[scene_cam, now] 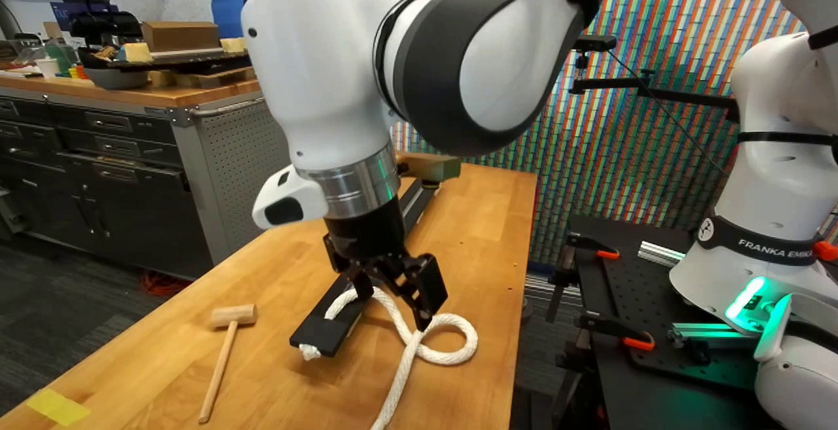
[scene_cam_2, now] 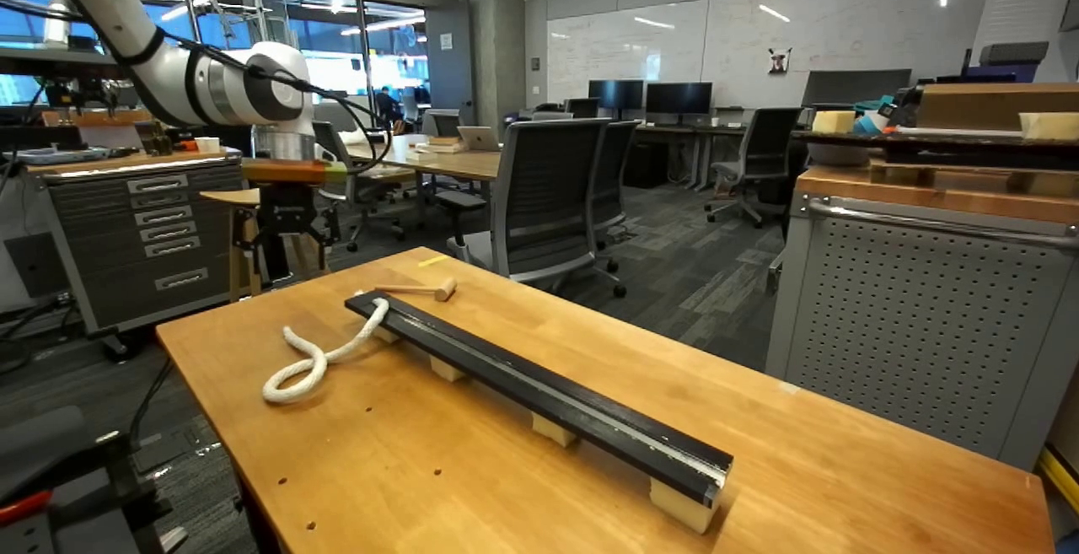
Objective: Put the white string along the center of the black strip
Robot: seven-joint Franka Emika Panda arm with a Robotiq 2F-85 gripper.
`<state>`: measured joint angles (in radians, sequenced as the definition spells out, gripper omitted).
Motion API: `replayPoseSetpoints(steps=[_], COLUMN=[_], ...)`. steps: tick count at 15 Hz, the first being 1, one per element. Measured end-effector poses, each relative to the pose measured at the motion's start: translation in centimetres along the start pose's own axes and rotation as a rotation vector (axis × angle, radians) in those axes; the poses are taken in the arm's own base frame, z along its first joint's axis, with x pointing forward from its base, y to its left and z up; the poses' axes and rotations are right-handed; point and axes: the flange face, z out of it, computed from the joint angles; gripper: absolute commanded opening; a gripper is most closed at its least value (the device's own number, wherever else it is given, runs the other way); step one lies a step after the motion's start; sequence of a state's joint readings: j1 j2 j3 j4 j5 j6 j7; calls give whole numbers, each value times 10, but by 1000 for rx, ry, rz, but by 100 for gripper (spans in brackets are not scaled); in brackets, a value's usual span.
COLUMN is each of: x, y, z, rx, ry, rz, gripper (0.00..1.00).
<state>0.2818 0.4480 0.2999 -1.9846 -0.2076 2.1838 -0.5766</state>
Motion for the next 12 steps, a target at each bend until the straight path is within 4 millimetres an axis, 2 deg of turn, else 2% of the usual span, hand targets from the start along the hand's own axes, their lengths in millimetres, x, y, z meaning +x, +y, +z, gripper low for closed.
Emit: replayPoseSetpoints(steps=[3,6,12], x=[19,26,33], y=[0,6,22], z=[29,55,86], rx=[24,54,83], ry=[10,7,19], rz=[-51,-79,-105], gripper=[100,100,100])
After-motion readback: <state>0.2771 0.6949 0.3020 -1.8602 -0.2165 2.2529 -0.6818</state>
